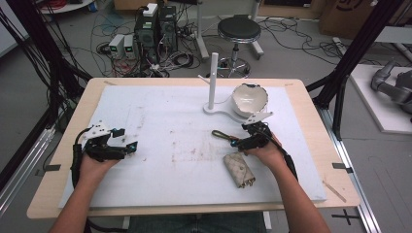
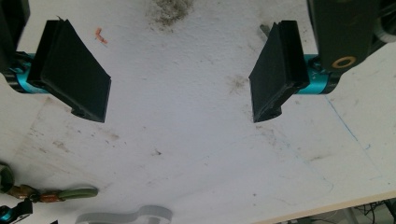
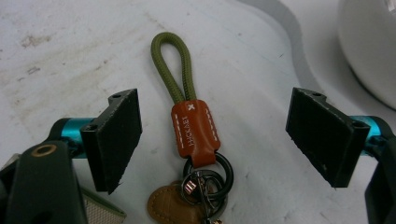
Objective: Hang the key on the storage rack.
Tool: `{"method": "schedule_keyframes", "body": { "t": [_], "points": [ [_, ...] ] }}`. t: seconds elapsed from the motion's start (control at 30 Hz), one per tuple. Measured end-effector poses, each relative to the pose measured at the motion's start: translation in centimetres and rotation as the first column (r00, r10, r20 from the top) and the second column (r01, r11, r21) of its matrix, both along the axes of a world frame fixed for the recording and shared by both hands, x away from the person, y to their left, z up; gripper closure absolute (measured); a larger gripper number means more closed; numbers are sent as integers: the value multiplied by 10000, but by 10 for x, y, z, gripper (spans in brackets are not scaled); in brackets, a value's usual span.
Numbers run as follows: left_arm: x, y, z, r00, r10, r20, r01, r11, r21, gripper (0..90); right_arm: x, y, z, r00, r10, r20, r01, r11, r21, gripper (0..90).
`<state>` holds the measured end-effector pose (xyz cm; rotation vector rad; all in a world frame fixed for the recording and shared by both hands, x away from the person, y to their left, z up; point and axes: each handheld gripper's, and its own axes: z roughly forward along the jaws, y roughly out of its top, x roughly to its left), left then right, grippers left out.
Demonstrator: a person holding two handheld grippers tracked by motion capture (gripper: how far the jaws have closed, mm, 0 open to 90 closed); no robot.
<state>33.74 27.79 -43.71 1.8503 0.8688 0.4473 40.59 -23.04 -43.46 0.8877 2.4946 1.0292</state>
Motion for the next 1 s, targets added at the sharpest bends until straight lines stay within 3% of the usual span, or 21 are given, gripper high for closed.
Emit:
{"method": "schedule_keyframes", "body": {
  "t": [0.1, 0.13, 0.17, 0.33, 0.67, 0.83, 1.0],
  "points": [
    [0, 0, 0, 10000, -26, -5, 26, 10000, 56, 205, 2, 2, -3, 9999, 18, -161, -21, 9999, -143, 190],
    [0, 0, 0, 10000, -23, 8, 22, 9999, 127, 205, 4, 5, -4, 9990, 74, -435, -87, 9995, -295, 232],
    [0, 0, 0, 10000, 3, 9, -3, 9999, 111, 205, 4, 6, -5, 9991, 125, -413, -141, 9992, -383, 289],
    [0, 1, 0, 10000, 52, 19, -52, 10000, 84, 205, 4, 12, -10, 9966, 322, -764, -383, 9961, -795, 369],
    [-1, 1, 0, 10000, -19, 78, 18, 9999, 126, 205, 6, 5, -9, 9956, 404, -850, -464, 9964, -703, 494],
    [-2, 1, 1, 10000, -44, 79, 43, 9999, 131, 205, 4, 4, -8, 9947, 564, -855, -629, 9952, -753, 652],
    [-2, 2, 0, 10000, 23, 55, -24, 9999, 158, 205, 3, 5, -7, 9942, 671, -836, -737, 9942, -787, 690]
  ]
}}
